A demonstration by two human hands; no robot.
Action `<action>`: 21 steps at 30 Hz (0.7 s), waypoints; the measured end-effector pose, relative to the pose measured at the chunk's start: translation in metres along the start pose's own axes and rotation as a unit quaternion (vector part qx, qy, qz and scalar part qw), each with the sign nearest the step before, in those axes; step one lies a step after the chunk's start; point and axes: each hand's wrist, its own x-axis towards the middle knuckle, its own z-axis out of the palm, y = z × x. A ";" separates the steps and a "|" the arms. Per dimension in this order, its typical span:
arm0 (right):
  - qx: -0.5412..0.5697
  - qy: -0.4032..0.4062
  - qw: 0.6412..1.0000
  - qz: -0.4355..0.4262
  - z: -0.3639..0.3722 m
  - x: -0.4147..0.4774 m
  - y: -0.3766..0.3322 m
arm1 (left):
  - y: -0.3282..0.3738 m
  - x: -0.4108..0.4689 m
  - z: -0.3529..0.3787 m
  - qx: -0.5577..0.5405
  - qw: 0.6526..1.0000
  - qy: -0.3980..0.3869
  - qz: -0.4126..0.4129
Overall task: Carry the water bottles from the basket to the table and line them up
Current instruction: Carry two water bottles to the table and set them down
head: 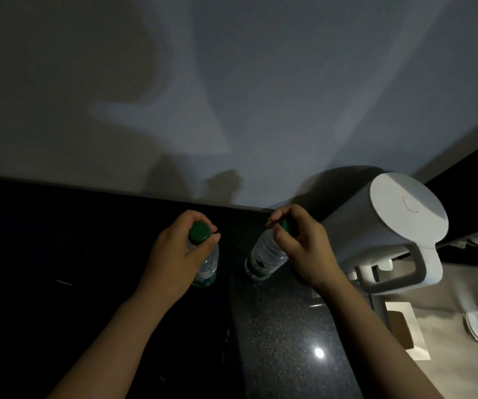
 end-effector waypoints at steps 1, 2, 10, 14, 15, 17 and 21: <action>0.001 -0.004 1.000 0.003 0.002 -0.004 0.000 | -0.001 -0.002 -0.001 0.001 1.000 -0.001 -0.001; 0.001 -0.006 1.000 0.006 0.005 -0.007 0.000 | -0.002 -0.003 -0.001 0.003 1.000 -0.001 -0.002; 0.009 0.000 1.000 0.021 0.019 -0.026 -0.005 | -0.013 -0.012 0.000 0.016 1.000 0.005 -0.005; 0.007 -0.003 1.000 0.028 0.021 -0.029 -0.006 | -0.017 -0.016 0.003 0.017 1.000 -0.005 -0.019; 0.005 -0.003 1.000 0.029 0.021 -0.029 -0.005 | -0.017 -0.017 0.004 0.019 1.000 -0.008 -0.021; 0.001 -0.005 1.000 0.031 0.022 -0.030 -0.003 | -0.017 -0.018 0.004 0.022 0.999 -0.009 -0.024; 0.000 -0.008 0.999 0.037 0.024 -0.034 0.002 | -0.013 -0.017 0.002 0.032 0.999 -0.018 -0.035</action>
